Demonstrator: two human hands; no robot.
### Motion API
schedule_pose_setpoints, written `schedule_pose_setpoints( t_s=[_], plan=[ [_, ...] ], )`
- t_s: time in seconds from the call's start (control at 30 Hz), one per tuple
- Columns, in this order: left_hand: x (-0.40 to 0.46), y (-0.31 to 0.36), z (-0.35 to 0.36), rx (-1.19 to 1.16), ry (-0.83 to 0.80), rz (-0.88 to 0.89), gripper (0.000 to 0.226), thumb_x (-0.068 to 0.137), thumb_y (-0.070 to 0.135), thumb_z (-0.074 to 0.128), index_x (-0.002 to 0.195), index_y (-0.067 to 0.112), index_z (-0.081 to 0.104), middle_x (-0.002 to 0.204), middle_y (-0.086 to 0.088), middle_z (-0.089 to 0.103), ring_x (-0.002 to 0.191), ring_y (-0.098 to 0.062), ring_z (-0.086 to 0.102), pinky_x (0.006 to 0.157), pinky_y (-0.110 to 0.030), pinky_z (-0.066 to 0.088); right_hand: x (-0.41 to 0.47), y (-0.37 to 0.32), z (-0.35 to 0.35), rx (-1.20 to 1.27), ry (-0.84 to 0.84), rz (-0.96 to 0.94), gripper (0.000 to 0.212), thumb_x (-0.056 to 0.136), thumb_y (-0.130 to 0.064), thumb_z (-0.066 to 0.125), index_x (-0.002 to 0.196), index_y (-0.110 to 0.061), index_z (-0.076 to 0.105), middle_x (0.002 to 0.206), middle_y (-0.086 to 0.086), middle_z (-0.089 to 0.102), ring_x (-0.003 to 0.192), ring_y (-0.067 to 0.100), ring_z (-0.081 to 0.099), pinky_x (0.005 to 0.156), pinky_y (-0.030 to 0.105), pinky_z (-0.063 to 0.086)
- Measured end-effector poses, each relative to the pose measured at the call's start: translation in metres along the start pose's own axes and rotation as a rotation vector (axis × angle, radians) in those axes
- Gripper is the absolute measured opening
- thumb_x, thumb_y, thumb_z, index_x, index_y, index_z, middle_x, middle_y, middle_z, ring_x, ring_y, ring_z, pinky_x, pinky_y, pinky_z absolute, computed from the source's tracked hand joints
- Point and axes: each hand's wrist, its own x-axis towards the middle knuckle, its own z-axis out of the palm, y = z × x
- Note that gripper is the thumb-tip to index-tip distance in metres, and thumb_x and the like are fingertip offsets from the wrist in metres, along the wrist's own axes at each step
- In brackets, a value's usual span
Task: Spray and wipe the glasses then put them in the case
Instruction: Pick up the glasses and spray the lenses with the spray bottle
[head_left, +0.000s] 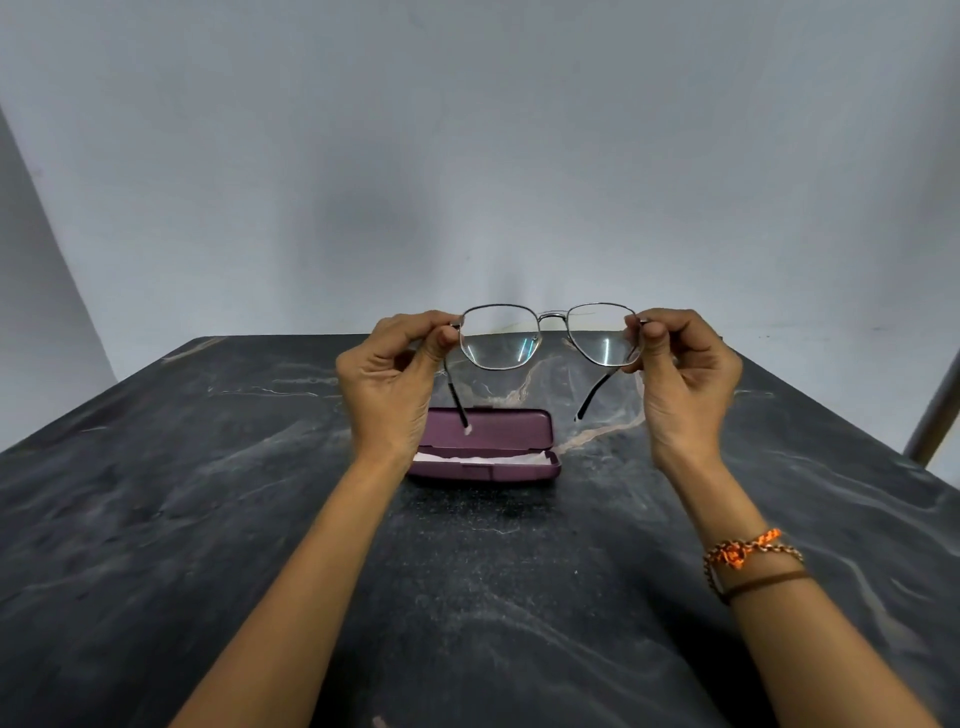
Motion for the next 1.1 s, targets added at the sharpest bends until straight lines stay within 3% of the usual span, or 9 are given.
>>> schedule_pose_setpoints(
  t_s=[0.13, 0.2, 0.4, 0.5, 0.57, 0.63, 0.8, 0.97, 1.1],
  plan=[
    [-0.004, -0.004, 0.003, 0.046, -0.064, 0.003, 0.019, 0.075, 0.031, 0.064, 0.093, 0.028, 0.071, 0.081, 0.020, 0.069, 0.077, -0.007, 0.063, 0.074, -0.019, 0.053, 0.002, 0.007, -0.002, -0.015, 0.074, -0.021, 0.028, 0.086, -0.017, 0.059, 0.070, -0.037, 0.070, 0.068, -0.021, 0.068, 0.063, -0.004, 0.060, 0.056, 0.010, 0.047],
    [-0.007, -0.006, 0.004, 0.042, -0.101, -0.010, 0.018, 0.076, 0.027, 0.065, 0.091, 0.036, 0.070, 0.085, 0.019, 0.069, 0.081, -0.007, 0.063, 0.077, -0.019, 0.052, 0.004, 0.009, -0.004, -0.018, 0.105, -0.026, 0.032, 0.085, -0.013, 0.056, 0.070, -0.037, 0.070, 0.068, -0.021, 0.068, 0.065, -0.003, 0.061, 0.057, 0.011, 0.047],
    [-0.009, -0.008, 0.002, 0.153, -0.053, 0.075, 0.025, 0.075, 0.008, 0.068, 0.098, 0.015, 0.064, 0.078, 0.015, 0.068, 0.075, -0.004, 0.064, 0.072, -0.018, 0.054, 0.005, 0.007, -0.008, -0.076, 0.115, -0.077, 0.025, 0.085, -0.012, 0.057, 0.075, -0.032, 0.067, 0.071, -0.021, 0.068, 0.071, -0.002, 0.061, 0.064, 0.013, 0.047],
    [-0.007, -0.010, 0.000, 0.257, -0.001, 0.191, 0.030, 0.074, -0.004, 0.068, 0.102, 0.000, 0.059, 0.087, 0.003, 0.065, 0.076, 0.003, 0.063, 0.070, -0.014, 0.052, 0.000, 0.007, -0.010, -0.232, 0.058, -0.139, 0.013, 0.087, -0.020, 0.055, 0.078, -0.024, 0.063, 0.074, -0.020, 0.064, 0.078, 0.011, 0.061, 0.071, 0.022, 0.047],
    [-0.007, -0.011, -0.001, 0.305, 0.004, 0.237, 0.029, 0.073, -0.005, 0.069, 0.100, -0.004, 0.059, 0.091, 0.000, 0.063, 0.076, 0.007, 0.063, 0.070, -0.012, 0.051, -0.002, 0.006, -0.012, -0.432, 0.025, -0.240, 0.019, 0.089, -0.024, 0.053, 0.084, -0.012, 0.066, 0.079, -0.014, 0.061, 0.079, 0.018, 0.058, 0.072, 0.022, 0.044],
    [-0.007, -0.011, -0.003, 0.355, -0.017, 0.275, 0.027, 0.073, -0.002, 0.069, 0.098, -0.004, 0.060, 0.090, -0.002, 0.063, 0.076, 0.010, 0.062, 0.069, -0.011, 0.050, -0.003, 0.007, -0.014, -0.625, 0.036, -0.329, 0.022, 0.088, -0.015, 0.051, 0.084, -0.002, 0.068, 0.078, -0.004, 0.062, 0.080, 0.014, 0.051, 0.067, 0.015, 0.037],
    [-0.009, -0.010, -0.001, 0.456, -0.113, 0.349, 0.022, 0.072, -0.001, 0.071, 0.091, -0.010, 0.065, 0.087, -0.007, 0.063, 0.073, -0.002, 0.061, 0.069, -0.007, 0.049, -0.005, 0.010, -0.018, -0.711, 0.066, -0.322, 0.023, 0.087, -0.006, 0.048, 0.084, 0.004, 0.068, 0.077, 0.015, 0.070, 0.083, 0.015, 0.045, 0.069, 0.023, 0.037],
    [-0.013, 0.000, 0.010, 0.429, -0.082, 0.217, 0.028, 0.069, 0.002, 0.073, 0.094, -0.003, 0.063, 0.088, -0.004, 0.064, 0.074, 0.005, 0.063, 0.069, -0.008, 0.050, -0.004, 0.013, -0.022, -0.692, 0.151, -0.274, 0.026, 0.088, -0.014, 0.048, 0.088, 0.001, 0.069, 0.080, 0.010, 0.071, 0.084, 0.014, 0.044, 0.069, 0.040, 0.043],
    [-0.018, 0.005, 0.020, 0.435, -0.108, 0.238, 0.026, 0.068, 0.001, 0.074, 0.092, -0.006, 0.064, 0.087, -0.005, 0.064, 0.074, -0.005, 0.063, 0.069, -0.009, 0.051, -0.002, 0.012, -0.024, -0.656, 0.235, -0.223, 0.023, 0.090, -0.016, 0.050, 0.092, -0.004, 0.070, 0.080, -0.006, 0.062, 0.086, 0.015, 0.045, 0.072, 0.044, 0.046]
  ],
)
